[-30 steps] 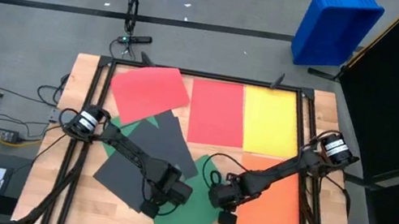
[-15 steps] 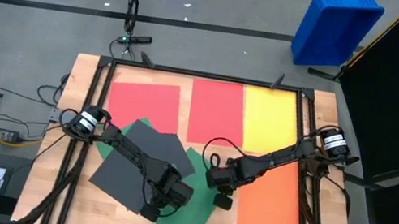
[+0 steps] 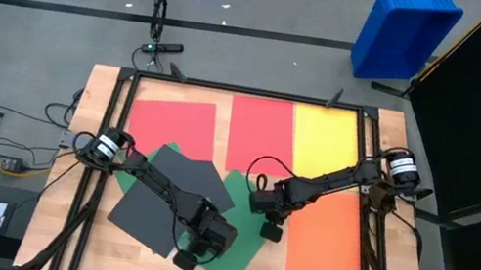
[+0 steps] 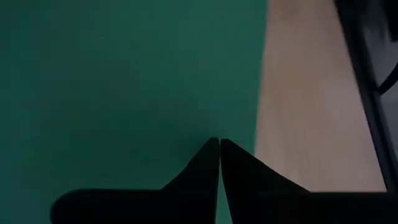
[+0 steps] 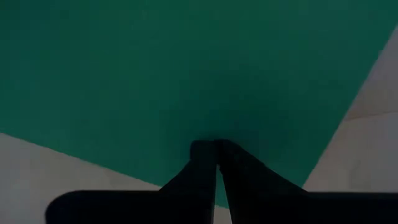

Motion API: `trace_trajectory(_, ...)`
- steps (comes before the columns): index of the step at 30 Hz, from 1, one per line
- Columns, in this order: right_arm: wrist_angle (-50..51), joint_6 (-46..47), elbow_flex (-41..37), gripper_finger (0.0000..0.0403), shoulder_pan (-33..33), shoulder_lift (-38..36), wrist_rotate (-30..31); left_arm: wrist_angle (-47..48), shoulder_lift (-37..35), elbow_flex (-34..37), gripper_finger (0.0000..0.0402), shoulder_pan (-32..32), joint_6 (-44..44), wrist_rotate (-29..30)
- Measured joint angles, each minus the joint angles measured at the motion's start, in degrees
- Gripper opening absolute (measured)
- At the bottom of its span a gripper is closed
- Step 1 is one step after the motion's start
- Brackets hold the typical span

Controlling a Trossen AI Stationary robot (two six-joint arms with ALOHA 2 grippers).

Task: Organize paper
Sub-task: Move the green colored paper to the bottom center of the table

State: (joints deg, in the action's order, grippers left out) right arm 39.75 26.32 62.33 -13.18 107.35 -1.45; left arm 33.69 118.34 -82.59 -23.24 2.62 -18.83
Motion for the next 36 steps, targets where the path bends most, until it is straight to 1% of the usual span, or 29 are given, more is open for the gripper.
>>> trace_trajectory(4,1.29,-1.85,0.61,0.0,0.95,0.01,1.26,-3.04,0.0,0.0,0.0,0.38,-0.9,-0.09)
trace_trajectory(7,4.28,-3.23,2.01,0.0,0.91,-0.63,2.49,-2.27,-0.85,0.0,0.0,1.04,-0.89,0.26)
trace_trajectory(11,5.59,-3.53,2.16,0.0,-0.69,-3.38,3.19,-0.92,-4.42,0.0,0.0,1.15,-0.94,4.06)
trace_trajectory(15,2.53,-1.6,2.47,0.0,-2.7,-5.98,3.86,-0.41,-8.71,-0.02,0.0,1.4,-3.95,9.85)
trace_trajectory(18,-3.89,-0.6,2.38,0.0,-5.14,-5.79,4.82,-1.2,-10.75,0.15,0.0,3.79,-6.1,14.15)
trace_trajectory(20,-10.3,-0.56,2.08,0.0,-7.5,-5.92,6.77,-1.57,-11.17,1.4,0.0,6.19,-7.26,15.44)
trace_trajectory(22,-13.41,-0.56,1.62,0.0,-9.99,-5.92,9.56,-1.2,-11.03,3.28,0.0,8.93,-8.32,15.72)
trace_trajectory(24,-15.1,-0.46,1.55,0.0,-12.83,-5.92,13.65,-2.56,-10.95,5.86,0.0,11.56,-9.26,15.67)
trace_trajectory(27,-16.76,-0.45,1.6,0.0,-16.93,-5.92,20.84,-9.15,-10.95,10.01,0.0,15.48,-10.7,13.69)
trace_trajectory(29,-19.01,-0.45,1.61,0.0,-18.97,-5.91,24.09,-14.01,-10.93,12.11,0.0,17.73,-11.22,12.22)
trace_trajectory(32,-21.93,-0.29,1.7,0.0,-20.02,-4.36,24.06,-19.39,-10.95,13.22,0.0,20.64,-11.82,11.71)
trace_trajectory(36,-26.3,0.05,1.7,0.0,-19.56,0.41,19.98,-19.6,-10.99,13.35,0.0,23.4,-13.58,11.72)
